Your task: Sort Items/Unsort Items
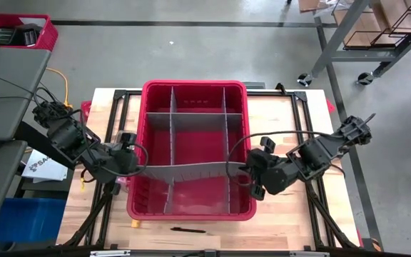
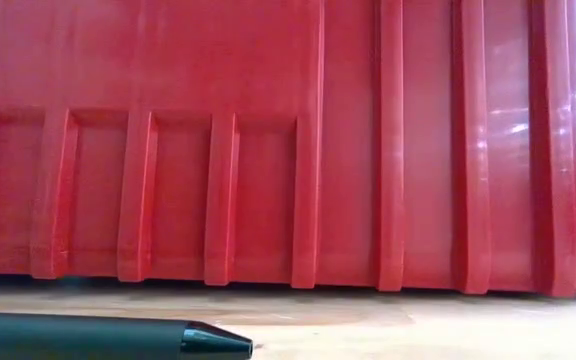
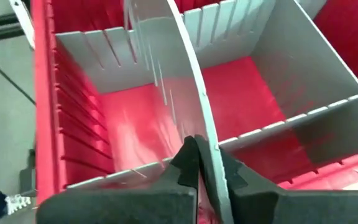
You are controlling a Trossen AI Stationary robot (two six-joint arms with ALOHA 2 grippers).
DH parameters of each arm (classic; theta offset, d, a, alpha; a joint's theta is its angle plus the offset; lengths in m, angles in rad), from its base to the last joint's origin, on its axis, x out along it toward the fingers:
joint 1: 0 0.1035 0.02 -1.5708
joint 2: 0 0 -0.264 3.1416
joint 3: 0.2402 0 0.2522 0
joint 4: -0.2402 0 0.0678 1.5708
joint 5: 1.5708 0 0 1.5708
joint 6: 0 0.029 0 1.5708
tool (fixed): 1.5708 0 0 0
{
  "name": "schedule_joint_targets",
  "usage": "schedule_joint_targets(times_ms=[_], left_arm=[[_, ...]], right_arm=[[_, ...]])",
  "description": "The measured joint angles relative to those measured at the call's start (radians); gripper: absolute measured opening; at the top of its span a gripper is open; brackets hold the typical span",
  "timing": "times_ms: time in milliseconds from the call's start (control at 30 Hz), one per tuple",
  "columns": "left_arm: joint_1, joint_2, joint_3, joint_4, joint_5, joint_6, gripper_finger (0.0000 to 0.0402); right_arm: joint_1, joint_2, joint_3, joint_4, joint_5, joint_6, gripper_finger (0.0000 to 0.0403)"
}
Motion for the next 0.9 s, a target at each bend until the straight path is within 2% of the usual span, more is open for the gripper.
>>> schedule_joint_targets(times_ms=[200,400,533,733,900], left_arm=[[0.000,-0.001,0.000,-0.021,-0.071,-0.017,0.0001],[-0.001,-0.006,0.000,-0.050,-0.121,-0.003,0.0001],[-0.003,-0.003,0.000,-0.045,-0.176,-0.010,0.0001],[-0.004,-0.005,0.000,-0.044,-0.180,-0.027,0.0001],[-0.004,-0.015,0.000,-0.036,-0.180,-0.028,0.0001]], right_arm=[[0.001,0.025,0.000,-0.051,0.057,0.016,0.0000],[-0.010,0.024,-0.001,0.028,0.084,-0.089,0.0000],[-0.014,0.029,-0.001,-0.023,0.116,-0.033,0.0000],[-0.011,0.025,0.001,0.053,0.102,-0.056,0.0000],[-0.012,0.025,0.052,0.065,0.088,-0.056,0.0000]])
